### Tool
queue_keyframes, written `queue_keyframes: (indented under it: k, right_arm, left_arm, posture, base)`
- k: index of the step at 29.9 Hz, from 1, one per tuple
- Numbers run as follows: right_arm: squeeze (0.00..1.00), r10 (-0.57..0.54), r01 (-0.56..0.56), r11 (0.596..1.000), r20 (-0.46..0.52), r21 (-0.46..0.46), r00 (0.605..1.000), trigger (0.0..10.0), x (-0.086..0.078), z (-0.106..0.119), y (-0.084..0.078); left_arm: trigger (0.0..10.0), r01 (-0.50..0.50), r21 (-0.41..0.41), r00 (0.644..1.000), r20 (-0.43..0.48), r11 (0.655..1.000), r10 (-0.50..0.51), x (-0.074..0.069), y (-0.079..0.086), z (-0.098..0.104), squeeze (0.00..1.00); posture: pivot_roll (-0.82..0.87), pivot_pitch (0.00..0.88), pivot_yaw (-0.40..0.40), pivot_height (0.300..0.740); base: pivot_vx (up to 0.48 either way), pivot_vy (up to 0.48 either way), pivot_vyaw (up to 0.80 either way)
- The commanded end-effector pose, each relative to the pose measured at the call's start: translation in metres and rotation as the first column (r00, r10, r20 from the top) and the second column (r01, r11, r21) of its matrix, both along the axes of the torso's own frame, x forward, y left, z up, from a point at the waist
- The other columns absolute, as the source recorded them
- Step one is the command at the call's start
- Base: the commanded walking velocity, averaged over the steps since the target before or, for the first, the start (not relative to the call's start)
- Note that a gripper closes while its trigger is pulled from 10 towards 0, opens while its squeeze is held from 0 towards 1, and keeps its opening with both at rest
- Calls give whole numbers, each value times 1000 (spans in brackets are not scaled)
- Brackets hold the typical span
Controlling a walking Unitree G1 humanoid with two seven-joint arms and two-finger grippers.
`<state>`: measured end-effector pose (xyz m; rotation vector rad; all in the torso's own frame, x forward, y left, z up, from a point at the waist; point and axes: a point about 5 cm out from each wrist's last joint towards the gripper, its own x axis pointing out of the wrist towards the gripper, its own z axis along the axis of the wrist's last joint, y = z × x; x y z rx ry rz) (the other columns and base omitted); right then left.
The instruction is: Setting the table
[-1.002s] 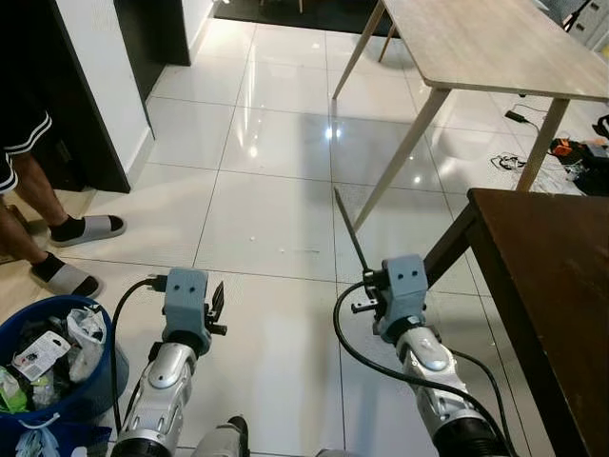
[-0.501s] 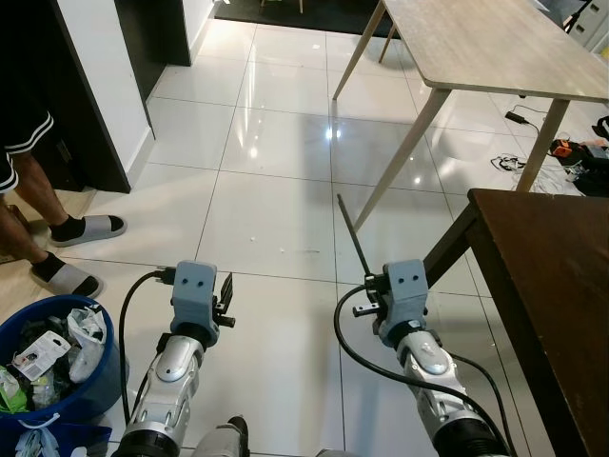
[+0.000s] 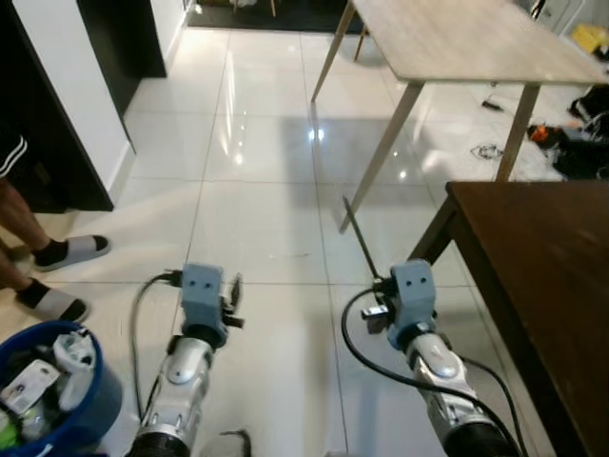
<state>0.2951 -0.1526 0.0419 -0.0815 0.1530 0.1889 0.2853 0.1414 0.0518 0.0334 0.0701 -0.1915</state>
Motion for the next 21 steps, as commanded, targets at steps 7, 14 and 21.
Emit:
queue_keyframes:
  k: [7,14,21]
  right_arm:
    - [0,10,-10,1000,10,13,1000,10000,2,2,3]
    - [0,13,-13,1000,10,16,1000,10000,2,2,4]
    - [0,16,-16,1000,13,17,1000,10000,2,2,5]
  left_arm:
    - [10000,-14,1,1000,6,1000,14,-1,4,0,0]
    - [10000,-15,-3,1000,11,1000,15,0,5,2,0]
    - [10000,-12,0,1000,14,1000,12,-1,5,2,0]
  posture:
    - [27,44,-36,740]
    - [27,47,-37,740]
    - [27,50,-39,740]
  base:
    - [327,0,0]
    - [324,0,0]
    - [320,0,0]
